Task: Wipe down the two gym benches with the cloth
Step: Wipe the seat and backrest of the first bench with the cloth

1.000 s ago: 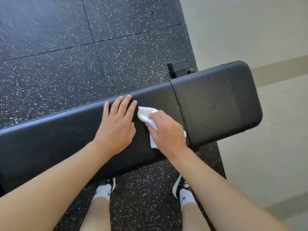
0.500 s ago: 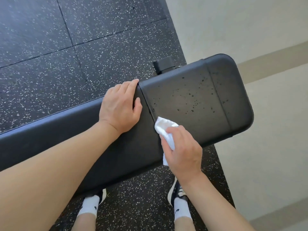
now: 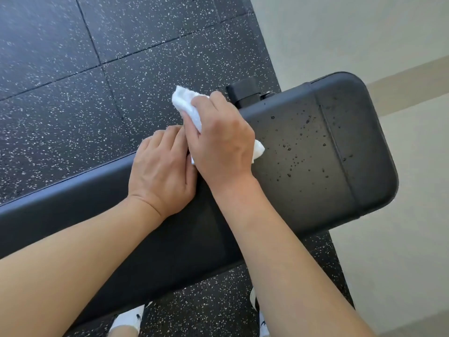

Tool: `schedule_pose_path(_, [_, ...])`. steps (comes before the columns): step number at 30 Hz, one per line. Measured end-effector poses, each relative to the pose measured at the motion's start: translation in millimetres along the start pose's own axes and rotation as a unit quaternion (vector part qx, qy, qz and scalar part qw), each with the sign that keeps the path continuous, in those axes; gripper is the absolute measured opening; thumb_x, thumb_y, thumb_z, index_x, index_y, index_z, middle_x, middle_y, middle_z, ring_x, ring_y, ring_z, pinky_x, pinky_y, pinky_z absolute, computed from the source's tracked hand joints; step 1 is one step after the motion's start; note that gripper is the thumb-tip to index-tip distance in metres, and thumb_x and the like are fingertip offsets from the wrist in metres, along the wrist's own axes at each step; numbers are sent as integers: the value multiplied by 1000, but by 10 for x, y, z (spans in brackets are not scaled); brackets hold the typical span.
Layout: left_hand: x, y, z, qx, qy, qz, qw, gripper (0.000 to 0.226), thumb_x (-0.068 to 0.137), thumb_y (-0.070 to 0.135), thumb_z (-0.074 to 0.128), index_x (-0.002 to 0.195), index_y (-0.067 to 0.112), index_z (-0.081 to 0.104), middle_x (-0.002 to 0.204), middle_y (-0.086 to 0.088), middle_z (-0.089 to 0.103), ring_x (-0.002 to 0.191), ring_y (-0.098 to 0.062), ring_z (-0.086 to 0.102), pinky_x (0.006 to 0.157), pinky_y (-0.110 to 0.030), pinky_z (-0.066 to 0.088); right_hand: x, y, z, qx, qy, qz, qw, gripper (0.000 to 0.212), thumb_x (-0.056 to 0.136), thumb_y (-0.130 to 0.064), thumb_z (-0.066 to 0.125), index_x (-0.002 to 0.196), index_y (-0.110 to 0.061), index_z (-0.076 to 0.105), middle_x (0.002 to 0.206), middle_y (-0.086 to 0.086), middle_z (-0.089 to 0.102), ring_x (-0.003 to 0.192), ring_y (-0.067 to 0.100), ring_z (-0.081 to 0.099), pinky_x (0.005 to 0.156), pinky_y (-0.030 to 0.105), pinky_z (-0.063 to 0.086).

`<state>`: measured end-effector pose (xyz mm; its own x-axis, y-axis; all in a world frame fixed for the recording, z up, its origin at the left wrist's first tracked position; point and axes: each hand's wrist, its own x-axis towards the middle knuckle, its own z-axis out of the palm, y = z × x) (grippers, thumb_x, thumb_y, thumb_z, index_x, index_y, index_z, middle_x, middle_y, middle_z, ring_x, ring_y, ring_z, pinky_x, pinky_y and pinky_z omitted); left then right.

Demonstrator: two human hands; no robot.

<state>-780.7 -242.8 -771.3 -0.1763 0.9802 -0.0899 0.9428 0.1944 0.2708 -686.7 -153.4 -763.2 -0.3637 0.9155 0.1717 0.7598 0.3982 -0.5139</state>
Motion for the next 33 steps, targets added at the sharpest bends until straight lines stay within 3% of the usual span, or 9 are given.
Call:
schedule_pose_path(6, [-2, -3, -7, -3, -22, -7, 1000, 61, 95, 30, 40, 150, 4, 48, 134, -15, 60, 111, -38, 56, 97, -51, 44, -488, 787, -616, -47, 11, -52, 997, 19, 101, -31, 65, 97, -14, 72, 85, 1, 60, 71, 22, 56, 59, 34, 47])
schedule_pose_path(9, [3, -6, 10, 0, -24, -11, 1000, 63, 94, 31, 40, 151, 4, 47, 135, -15, 60, 113, -39, 57, 97, -50, 43, -374, 1120, -805, -73, 56, 45, 995, 17, 98, -31, 69, 96, -15, 72, 83, 0, 58, 69, 20, 54, 59, 24, 34])
schedule_pose_path(13, [-4, -11, 7, 5, -25, -9, 1000, 63, 94, 30, 40, 151, 4, 47, 135, -15, 60, 112, -39, 56, 97, -49, 42, 27, 901, -597, -48, 85, 158, 983, 20, 94, -33, 70, 92, -13, 71, 87, 3, 61, 72, 25, 57, 58, 29, 29])
schedule_pose_path(20, [4, -24, 26, -1, -25, -3, 1000, 58, 96, 30, 39, 145, 2, 50, 132, -16, 60, 108, -39, 56, 94, -49, 42, 103, 72, -92, -49, -37, 11, 998, 16, 94, -30, 69, 85, -17, 65, 86, 0, 59, 72, 22, 58, 54, 31, 32])
schedule_pose_path(24, [7, -32, 25, 10, -19, -2, 1000, 60, 94, 30, 40, 145, 2, 50, 131, -15, 59, 108, -37, 54, 93, -48, 40, -119, 311, -355, -20, -48, -33, 998, 15, 91, -33, 70, 87, -19, 68, 85, 0, 60, 74, 23, 60, 55, 34, 42])
schedule_pose_path(26, [-6, -30, 12, 12, -17, -4, 1000, 62, 93, 31, 41, 149, 4, 49, 134, -14, 59, 112, -35, 55, 97, -47, 41, -86, 603, -538, -41, -22, -8, 999, 15, 93, -36, 70, 93, -21, 71, 85, 0, 60, 74, 24, 61, 55, 35, 45])
schedule_pose_path(29, [-5, -13, -4, 7, -22, -8, 1000, 63, 94, 31, 41, 150, 5, 49, 134, -12, 60, 114, -34, 56, 100, -45, 41, 129, 938, -669, -53, 18, 103, 993, 20, 95, -39, 66, 95, -20, 71, 87, 0, 59, 74, 28, 59, 56, 32, 37])
schedule_pose_path(31, [-2, -4, -12, 6, -29, -10, 1000, 63, 94, 31, 41, 151, 5, 49, 135, -11, 60, 115, -34, 57, 100, -45, 42, 279, 940, -595, -54, 34, 161, 985, 22, 96, -39, 63, 94, -18, 70, 89, 1, 59, 73, 28, 57, 60, 31, 31])
schedule_pose_path(33, [-6, -7, -16, 7, -35, -10, 999, 62, 95, 31, 41, 151, 5, 49, 136, -11, 60, 115, -34, 57, 101, -46, 43, 353, 754, -443, -78, 19, 162, 984, 23, 97, -37, 62, 94, -16, 69, 91, 2, 59, 72, 28, 56, 58, 30, 26])
